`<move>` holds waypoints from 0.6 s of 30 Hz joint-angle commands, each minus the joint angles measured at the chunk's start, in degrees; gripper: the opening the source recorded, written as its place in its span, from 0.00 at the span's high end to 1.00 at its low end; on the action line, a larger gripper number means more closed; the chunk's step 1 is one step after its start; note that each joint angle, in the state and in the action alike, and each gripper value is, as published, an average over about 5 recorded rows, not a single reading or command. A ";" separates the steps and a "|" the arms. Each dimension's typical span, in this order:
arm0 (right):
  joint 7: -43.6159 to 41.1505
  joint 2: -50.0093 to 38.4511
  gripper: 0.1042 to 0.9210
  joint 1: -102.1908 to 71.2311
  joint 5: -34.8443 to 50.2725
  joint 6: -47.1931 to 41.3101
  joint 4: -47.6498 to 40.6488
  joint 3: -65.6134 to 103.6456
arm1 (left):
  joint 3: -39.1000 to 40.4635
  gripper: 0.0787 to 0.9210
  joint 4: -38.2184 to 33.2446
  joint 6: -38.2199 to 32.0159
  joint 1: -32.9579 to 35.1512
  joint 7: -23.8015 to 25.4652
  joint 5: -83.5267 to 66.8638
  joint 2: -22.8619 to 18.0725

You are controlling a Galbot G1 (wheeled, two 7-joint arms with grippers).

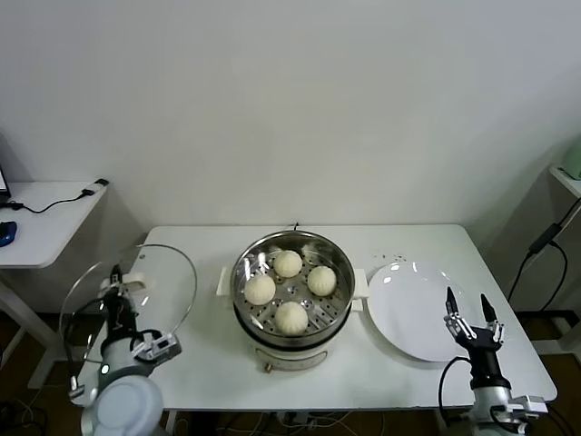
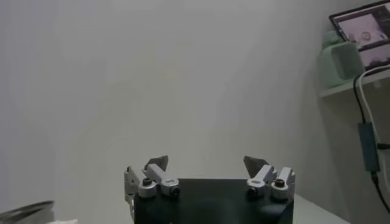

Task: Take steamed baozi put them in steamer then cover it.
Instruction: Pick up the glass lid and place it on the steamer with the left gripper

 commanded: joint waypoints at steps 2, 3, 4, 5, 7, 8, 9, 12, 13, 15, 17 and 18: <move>0.05 0.48 0.12 -1.10 -1.42 0.13 -0.11 0.84 | 12.89 0.92 -8.05 8.66 -9.88 13.30 10.58 -4.36; 0.04 0.67 0.12 -1.14 -1.56 0.13 -0.18 1.10 | 14.25 0.92 -7.59 8.66 -10.88 14.10 10.66 -4.99; 0.02 0.89 0.12 -1.09 -1.68 0.13 -0.28 1.33 | 15.65 0.92 -6.93 8.66 -11.93 14.77 10.83 -5.71; 0.01 1.10 0.12 -0.99 -1.76 0.13 -0.45 1.53 | 17.03 0.92 -6.16 8.66 -12.99 15.30 11.08 -6.45; 0.00 1.41 0.12 -0.69 -1.96 0.14 -0.93 1.76 | 19.75 0.92 -4.11 8.66 -15.29 15.88 11.81 -8.13; 0.00 1.51 0.12 -0.52 -2.08 0.14 -1.23 1.79 | 20.97 0.92 -3.12 8.66 -16.36 16.05 12.23 -9.06; -0.01 1.54 0.12 -0.36 -2.22 0.14 -1.54 1.79 | 22.09 0.92 -2.09 8.66 -17.50 16.30 12.69 -10.17; 0.01 1.53 0.12 0.10 -2.45 0.13 -2.38 1.84 | 25.47 0.92 0.72 8.66 -20.59 17.10 13.89 -13.35; 0.01 1.54 0.12 0.23 -2.49 0.13 -2.61 1.95 | 26.68 0.92 1.71 8.66 -21.46 17.28 14.28 -14.33; 0.02 1.54 0.12 0.42 -2.49 0.12 -3.01 2.17 | 28.88 0.92 3.50 8.66 -22.64 17.42 14.73 -15.73; 0.01 1.50 0.12 0.62 -2.47 0.13 -3.42 2.34 | 30.71 0.92 5.22 8.66 -23.38 17.48 14.96 -17.07; 0.01 1.48 0.12 0.74 -2.46 0.14 -3.66 2.41 | 31.53 0.92 6.05 8.66 -23.66 17.45 14.99 -17.80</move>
